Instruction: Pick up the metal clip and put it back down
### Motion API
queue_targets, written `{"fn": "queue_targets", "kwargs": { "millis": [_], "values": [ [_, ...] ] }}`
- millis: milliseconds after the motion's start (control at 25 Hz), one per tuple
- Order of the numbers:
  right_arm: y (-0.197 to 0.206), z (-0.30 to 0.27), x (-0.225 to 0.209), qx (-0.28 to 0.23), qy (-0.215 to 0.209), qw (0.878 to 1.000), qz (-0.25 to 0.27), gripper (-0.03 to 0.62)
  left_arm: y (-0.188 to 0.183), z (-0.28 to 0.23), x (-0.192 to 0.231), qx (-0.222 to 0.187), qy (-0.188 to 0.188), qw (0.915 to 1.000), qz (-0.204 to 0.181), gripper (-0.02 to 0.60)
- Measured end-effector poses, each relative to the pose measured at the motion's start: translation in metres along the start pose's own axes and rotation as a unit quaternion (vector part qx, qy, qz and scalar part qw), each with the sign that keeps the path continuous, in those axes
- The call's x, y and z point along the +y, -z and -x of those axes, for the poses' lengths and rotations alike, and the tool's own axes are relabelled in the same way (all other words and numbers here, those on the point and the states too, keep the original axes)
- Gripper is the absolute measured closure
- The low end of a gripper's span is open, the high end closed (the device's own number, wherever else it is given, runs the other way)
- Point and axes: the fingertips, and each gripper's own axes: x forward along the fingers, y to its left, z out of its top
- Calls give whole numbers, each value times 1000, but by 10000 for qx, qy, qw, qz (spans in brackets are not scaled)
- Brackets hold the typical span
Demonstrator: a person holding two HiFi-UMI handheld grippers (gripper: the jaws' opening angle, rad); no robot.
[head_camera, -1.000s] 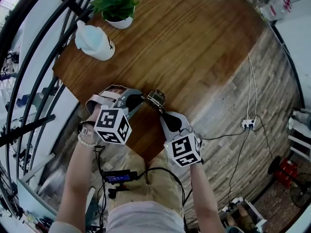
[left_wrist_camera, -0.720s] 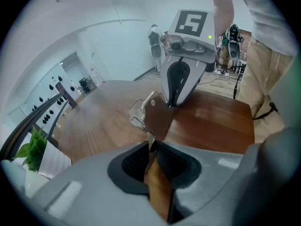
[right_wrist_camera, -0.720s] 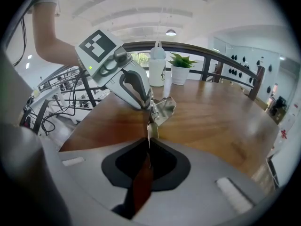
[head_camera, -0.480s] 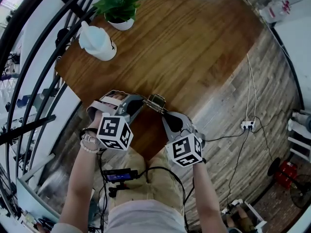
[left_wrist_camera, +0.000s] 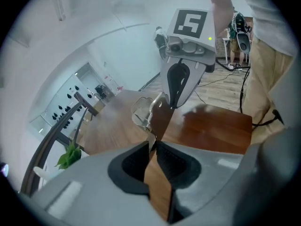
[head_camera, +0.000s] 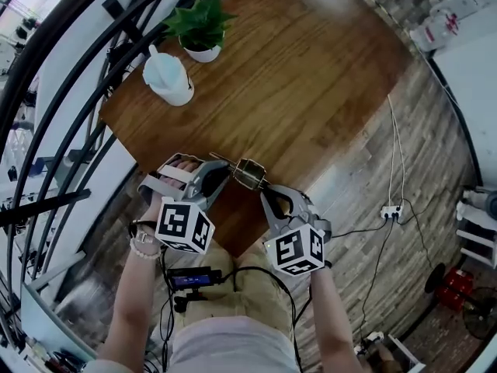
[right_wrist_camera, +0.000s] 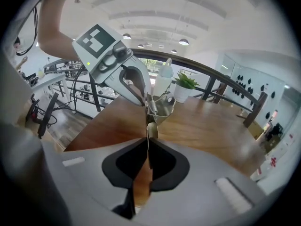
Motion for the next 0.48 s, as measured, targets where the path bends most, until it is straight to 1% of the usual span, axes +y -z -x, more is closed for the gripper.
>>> {"fn": "queue_targets", "kwargs": {
  "millis": [200,320,480],
  "values": [
    [-19,16,0,-110,102,9992,379,563,-10,23,11,13,-342,9994,-104,518],
    [-29,27,0,-222,119,9984,503,563,-17,37,16,35,-535,9984,-193,518],
    [-43,40,-1,-364,156,9971,648,563,-27,58,24,56,-769,9968,-199,518]
  ]
}}
